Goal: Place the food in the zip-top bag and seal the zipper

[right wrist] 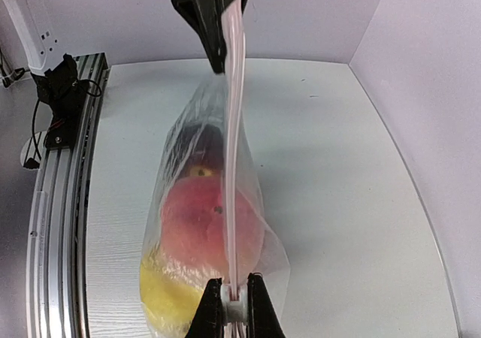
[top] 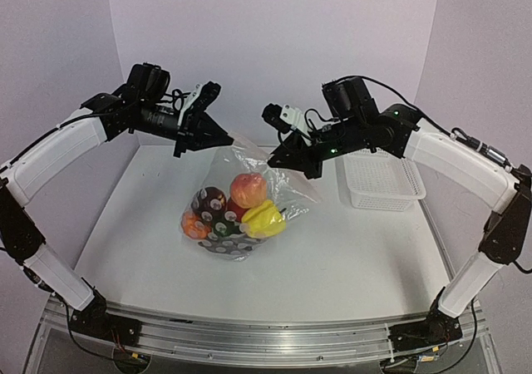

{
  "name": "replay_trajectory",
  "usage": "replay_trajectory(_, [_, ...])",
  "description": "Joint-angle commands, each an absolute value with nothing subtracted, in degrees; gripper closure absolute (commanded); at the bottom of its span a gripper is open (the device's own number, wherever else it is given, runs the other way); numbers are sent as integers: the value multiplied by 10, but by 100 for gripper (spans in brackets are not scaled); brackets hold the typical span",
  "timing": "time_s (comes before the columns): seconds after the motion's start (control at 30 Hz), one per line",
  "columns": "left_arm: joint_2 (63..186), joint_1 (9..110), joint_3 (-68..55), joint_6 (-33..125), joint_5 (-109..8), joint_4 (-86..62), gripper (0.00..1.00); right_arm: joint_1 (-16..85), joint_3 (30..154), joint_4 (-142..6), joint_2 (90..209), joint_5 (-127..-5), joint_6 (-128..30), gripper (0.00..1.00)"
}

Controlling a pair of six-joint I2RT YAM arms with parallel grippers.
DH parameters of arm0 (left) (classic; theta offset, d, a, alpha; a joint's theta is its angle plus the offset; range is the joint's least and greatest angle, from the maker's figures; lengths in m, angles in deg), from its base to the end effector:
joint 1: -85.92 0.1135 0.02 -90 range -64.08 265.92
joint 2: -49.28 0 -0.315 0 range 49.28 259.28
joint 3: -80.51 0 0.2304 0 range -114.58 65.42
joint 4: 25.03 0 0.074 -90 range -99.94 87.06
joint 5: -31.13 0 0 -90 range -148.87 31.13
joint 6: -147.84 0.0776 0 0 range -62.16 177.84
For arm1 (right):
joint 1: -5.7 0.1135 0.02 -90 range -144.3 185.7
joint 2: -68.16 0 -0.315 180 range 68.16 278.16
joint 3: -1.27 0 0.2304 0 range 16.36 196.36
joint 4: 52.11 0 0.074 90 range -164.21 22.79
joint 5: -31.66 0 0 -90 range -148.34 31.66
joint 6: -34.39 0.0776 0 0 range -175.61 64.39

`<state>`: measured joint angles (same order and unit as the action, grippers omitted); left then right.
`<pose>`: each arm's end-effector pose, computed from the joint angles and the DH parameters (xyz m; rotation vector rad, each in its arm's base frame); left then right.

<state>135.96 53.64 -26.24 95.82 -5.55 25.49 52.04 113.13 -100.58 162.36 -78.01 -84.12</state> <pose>0.2389 -0.2245 0.4460 1.5455 1.2445 -0.9021 0.2496 0.2994 0.4222 -1.4480 1.5502 0.5474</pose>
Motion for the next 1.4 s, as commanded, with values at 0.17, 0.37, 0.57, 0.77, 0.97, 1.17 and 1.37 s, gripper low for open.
replay_trajectory(0.17, [1337,592,-318,1030,-61,297,100,487,1111,-1132,1579,-743,-850,100])
replay_trajectory(0.37, [1340,612,-328,1054,-65,312,100,473,1079,-1142,1552,-739,-840,100])
replay_trajectory(0.57, [1337,618,-322,1096,-79,334,100,469,1058,-1167,1540,-740,-835,100])
replay_trajectory(0.77, [1341,641,-324,1119,-86,344,100,457,1035,-1188,1522,-737,-833,100])
replay_trajectory(0.97, [1344,656,-307,1149,-92,347,100,453,1027,-1198,1520,-743,-828,100])
replay_trajectory(1.17, [1352,678,-311,1150,-92,338,100,453,1022,-1202,1515,-745,-824,100])
replay_trajectory(1.37, [1349,681,-305,1141,-91,333,100,453,1033,-1204,1523,-752,-820,100])
